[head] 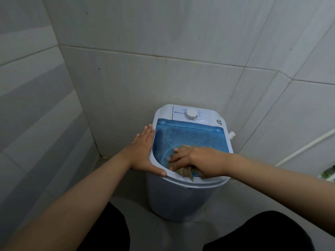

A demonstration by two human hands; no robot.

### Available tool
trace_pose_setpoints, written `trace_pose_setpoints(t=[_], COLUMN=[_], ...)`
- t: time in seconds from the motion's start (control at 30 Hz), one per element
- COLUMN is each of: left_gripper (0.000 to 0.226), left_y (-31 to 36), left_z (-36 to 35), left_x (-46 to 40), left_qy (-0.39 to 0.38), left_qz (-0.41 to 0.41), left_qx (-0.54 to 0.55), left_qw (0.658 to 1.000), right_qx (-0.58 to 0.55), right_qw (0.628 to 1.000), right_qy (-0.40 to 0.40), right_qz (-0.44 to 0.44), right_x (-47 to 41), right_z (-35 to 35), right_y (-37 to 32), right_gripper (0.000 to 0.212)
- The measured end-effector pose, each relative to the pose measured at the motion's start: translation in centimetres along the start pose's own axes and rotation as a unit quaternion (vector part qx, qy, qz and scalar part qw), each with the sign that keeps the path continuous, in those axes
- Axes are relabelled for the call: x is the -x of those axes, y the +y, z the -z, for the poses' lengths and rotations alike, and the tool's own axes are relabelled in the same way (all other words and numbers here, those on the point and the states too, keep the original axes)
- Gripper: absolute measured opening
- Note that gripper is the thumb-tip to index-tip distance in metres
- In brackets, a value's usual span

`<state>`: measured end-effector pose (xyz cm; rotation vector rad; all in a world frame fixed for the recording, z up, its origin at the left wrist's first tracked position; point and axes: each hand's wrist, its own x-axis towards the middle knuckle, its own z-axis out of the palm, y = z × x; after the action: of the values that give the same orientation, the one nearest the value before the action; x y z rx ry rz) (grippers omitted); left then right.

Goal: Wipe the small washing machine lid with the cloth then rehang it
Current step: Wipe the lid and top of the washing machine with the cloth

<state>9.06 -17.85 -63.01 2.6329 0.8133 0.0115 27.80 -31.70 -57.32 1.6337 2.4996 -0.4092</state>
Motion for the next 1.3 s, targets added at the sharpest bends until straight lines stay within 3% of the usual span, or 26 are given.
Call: trace_pose_setpoints(t=[0.43,0.6,0.73,0.87,1.17,1.3], left_gripper=[0.151,0.151,0.153,0.155,0.157,0.158], left_y=[0.1,0.2,0.2,0.2,0.0,0.1], left_z=[0.5,0.5,0.5,0.4,0.3,0.3], left_x=[0.3,0.3,0.1,0.0,-0.1,0.0], left_qy=[-0.011,-0.015,-0.012,-0.013,-0.022,-0.025], left_qz=[-0.004,-0.003,-0.006,-0.001,0.008,0.01], left_qx=[-0.004,0.0,0.001,0.001,-0.003,0.002], left_qw=[1.0,1.0,1.0,1.0,1.0,1.0], right_qx=[0.066,0.104,0.075,0.092,0.066,0.061], right_qw=[0.993,0.979,0.985,0.989,0.995,0.994], right_qy=[-0.091,-0.132,-0.031,0.052,0.053,0.058], right_qz=[-0.044,-0.116,-0.154,-0.107,-0.056,-0.072], right_x=[4.4,5.7,4.4,1.7,3.0,4.3], right_z=[2.4,4.5,5.5,3.6,-0.3,-0.8], right_y=[0.8,1.5,2.1,1.9,3.6,4.2], right_gripper=[0.065,0.061,0.059,0.063,0.045,0.055])
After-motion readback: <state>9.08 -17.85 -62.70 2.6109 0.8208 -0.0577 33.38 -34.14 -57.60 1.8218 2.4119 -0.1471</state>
